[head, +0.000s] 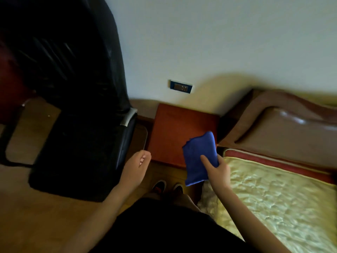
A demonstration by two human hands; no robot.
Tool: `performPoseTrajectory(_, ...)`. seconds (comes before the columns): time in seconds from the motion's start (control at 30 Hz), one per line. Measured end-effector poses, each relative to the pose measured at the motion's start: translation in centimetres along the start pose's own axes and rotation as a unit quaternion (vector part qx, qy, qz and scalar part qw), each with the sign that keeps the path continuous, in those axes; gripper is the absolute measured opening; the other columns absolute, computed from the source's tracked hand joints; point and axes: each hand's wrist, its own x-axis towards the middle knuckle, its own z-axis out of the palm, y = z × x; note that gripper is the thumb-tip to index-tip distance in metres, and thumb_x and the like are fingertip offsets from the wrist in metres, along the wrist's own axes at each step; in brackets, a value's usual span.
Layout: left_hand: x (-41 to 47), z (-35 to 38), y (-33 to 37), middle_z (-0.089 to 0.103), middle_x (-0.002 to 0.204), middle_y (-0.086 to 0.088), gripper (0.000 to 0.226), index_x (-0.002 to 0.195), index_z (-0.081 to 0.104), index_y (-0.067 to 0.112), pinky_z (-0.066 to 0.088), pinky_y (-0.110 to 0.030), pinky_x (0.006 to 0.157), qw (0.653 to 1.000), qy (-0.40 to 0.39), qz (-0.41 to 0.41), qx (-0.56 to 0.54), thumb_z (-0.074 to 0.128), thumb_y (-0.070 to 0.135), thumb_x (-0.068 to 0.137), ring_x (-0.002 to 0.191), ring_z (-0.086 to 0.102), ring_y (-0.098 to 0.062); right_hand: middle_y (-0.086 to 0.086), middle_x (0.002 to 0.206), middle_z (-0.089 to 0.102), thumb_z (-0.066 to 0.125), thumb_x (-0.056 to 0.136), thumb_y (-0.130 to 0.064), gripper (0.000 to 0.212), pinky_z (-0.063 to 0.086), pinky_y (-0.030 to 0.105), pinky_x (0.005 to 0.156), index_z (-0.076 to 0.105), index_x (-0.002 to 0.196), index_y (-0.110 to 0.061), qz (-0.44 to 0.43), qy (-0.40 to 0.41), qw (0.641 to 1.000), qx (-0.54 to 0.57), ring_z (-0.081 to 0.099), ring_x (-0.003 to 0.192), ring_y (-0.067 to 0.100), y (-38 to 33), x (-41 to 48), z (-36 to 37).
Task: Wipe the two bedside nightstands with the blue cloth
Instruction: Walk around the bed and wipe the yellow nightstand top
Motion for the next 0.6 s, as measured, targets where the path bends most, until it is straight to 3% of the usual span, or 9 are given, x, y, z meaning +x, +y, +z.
performPoseTrajectory(0.13,-3.5,-0.7,0.0,0.059,0.115,0.009,0.032,0.12,0.061,0.023,0.037,-0.01,0.077,0.999,-0.006,-0.03,-0.011,0.042,0.038,0.099,0.109,0.054,-0.008,0.004,0.059,0.05,0.076,0.08,-0.026,0.032,0.035,0.035,0.057,0.054,0.067,-0.006,0.006,0.029,1.0,-0.006,0.045,0.06,0.017,0.8,-2.2,-2.8)
performPoseTrajectory(0.33,-5.7,-0.7,-2.1,0.059,0.111,0.007,0.021,0.112,0.059,0.028,0.04,-0.026,0.083,0.997,-0.03,-0.069,0.021,0.046,0.037,0.098,0.103,0.054,-0.01,0.018,0.064,0.054,0.077,0.078,-0.025,0.036,0.037,0.034,0.058,0.057,0.075,0.005,0.052,0.029,0.998,-0.017,0.047,0.063,0.019,3.6,-4.1,-4.8)
performPoseTrajectory(0.47,-4.7,-1.2,-2.2,0.065,0.101,0.008,0.016,0.095,0.062,0.03,0.041,-0.023,0.075,0.997,-0.065,-0.047,0.02,0.047,0.034,0.098,0.097,0.059,-0.01,0.021,0.066,0.053,0.077,0.08,-0.021,0.036,0.038,0.034,0.057,0.057,0.076,0.008,0.069,0.075,0.994,0.035,0.049,0.064,0.02,2.8,-6.0,-5.5)
performPoseTrajectory(0.6,-1.2,-2.4,0.7,0.066,0.098,0.01,0.022,0.095,0.063,0.031,0.04,-0.017,0.071,0.989,-0.14,0.001,0.051,0.043,0.039,0.098,0.095,0.058,-0.004,0.013,0.068,0.062,0.075,0.082,-0.019,0.026,0.043,0.036,0.058,0.062,0.079,0.004,0.078,0.157,0.978,0.116,0.057,0.065,0.02,1.2,-8.3,-5.9)
